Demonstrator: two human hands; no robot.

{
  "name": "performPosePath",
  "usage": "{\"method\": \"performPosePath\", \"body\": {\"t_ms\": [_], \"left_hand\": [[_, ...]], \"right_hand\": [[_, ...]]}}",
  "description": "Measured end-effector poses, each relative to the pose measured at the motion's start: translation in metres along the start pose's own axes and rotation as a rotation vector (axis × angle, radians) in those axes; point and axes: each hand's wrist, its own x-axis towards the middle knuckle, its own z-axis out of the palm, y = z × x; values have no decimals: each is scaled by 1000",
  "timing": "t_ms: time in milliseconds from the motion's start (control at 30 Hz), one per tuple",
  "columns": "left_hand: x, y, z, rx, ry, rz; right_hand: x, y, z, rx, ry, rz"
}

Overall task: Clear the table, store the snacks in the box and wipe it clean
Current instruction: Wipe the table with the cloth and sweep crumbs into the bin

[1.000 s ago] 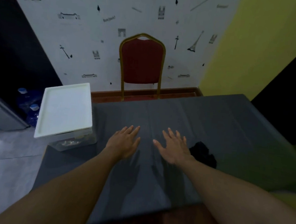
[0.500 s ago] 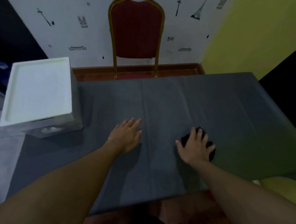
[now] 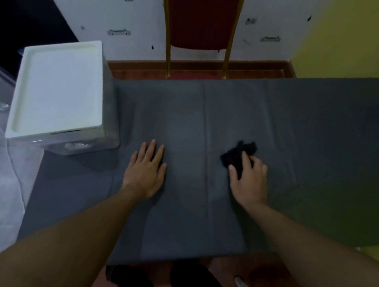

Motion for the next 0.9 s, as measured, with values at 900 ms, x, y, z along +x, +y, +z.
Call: {"method": "performPosePath", "body": {"t_ms": [900], "left_hand": [[32,-28,22,26,233,-35]], "right_hand": [[75,-129,83,-267,-54,-541]]}}
